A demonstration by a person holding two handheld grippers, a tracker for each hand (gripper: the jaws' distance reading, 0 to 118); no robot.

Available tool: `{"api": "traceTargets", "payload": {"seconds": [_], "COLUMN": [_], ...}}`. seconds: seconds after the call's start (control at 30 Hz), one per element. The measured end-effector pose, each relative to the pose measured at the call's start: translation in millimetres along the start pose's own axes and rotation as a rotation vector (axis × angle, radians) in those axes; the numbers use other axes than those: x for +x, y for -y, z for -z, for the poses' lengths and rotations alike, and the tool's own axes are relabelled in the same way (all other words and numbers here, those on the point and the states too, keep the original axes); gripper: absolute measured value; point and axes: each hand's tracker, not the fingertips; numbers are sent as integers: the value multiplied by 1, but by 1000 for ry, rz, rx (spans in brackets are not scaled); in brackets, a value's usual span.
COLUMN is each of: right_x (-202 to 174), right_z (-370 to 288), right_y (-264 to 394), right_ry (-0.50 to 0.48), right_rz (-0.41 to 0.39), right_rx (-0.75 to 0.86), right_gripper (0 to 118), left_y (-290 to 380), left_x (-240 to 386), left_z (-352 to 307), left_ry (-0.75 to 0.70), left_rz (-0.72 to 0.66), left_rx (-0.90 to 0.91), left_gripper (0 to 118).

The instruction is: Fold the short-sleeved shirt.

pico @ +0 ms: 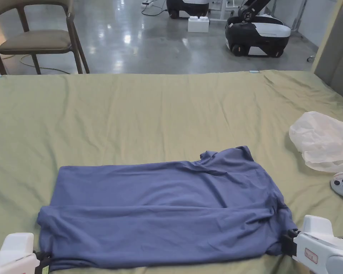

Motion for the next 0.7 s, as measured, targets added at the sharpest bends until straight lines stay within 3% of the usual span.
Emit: {"api": "traceTargets", "payload": {"seconds": [0.1,0.2,0.3,0.4,0.63,0.7], "right_x": [-4,6,21,30,34,32], "right_z": [-20,-49,-76,-105,-137,-135], "right_y": [0,8,28,57,98,101], "right_ry": [26,32,22,29,27,20], "right_rz": [-15,73,98,77,63,50], "right_rx": [33,44,38,23,3,-4], "right_gripper": [9,9,9,9,9,9], "left_y": [-5,5,29,63,112,115], "left_x": [-13,-23,-22,-19,-20,-21], "left_z": [-27,-65,-88,-105,-124,-121], "left_ry": [41,80,91,75,111,126], "left_rz": [-61,-131,-133,-99,-168,-194], "left_rx": [47,122,108,77,64,76], "left_gripper": [0,0,0,0,0,9]}}
